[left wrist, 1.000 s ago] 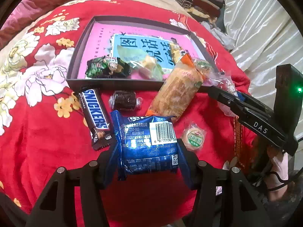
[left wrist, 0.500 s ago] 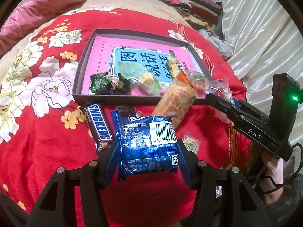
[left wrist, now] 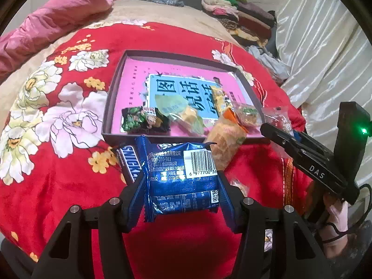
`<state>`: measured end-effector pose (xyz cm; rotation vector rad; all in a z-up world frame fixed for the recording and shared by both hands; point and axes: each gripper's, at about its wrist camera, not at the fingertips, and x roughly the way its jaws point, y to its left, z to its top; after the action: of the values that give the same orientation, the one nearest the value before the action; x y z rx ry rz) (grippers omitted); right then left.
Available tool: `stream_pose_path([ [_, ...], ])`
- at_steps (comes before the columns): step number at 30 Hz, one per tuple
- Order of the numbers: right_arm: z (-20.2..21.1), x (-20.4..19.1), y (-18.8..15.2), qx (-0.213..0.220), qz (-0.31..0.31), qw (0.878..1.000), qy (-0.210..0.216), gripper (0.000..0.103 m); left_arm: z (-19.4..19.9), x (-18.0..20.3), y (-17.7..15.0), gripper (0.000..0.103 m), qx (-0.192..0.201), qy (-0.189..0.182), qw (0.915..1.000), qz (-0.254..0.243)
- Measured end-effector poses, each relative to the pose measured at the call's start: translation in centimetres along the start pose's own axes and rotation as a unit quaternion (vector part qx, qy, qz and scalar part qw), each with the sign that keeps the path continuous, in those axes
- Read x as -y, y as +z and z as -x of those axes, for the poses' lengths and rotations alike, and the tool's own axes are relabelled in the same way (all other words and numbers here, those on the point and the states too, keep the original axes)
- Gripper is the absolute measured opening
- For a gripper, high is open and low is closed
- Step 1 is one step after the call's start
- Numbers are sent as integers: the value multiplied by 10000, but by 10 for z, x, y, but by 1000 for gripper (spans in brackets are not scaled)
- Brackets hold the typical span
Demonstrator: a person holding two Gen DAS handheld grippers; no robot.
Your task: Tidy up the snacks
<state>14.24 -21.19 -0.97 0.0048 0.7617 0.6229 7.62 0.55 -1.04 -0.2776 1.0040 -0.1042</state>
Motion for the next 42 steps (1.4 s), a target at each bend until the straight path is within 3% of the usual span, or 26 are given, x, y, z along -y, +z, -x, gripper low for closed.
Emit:
stream_pose_path([
  [27,5,5,15,311,-96,9995,-63,40,4,-22,36,59,440,228,9985,249],
  [42,3,10,18,370,-174,9991,-85,40,-25,-17,52,59,484,374,9980,145],
])
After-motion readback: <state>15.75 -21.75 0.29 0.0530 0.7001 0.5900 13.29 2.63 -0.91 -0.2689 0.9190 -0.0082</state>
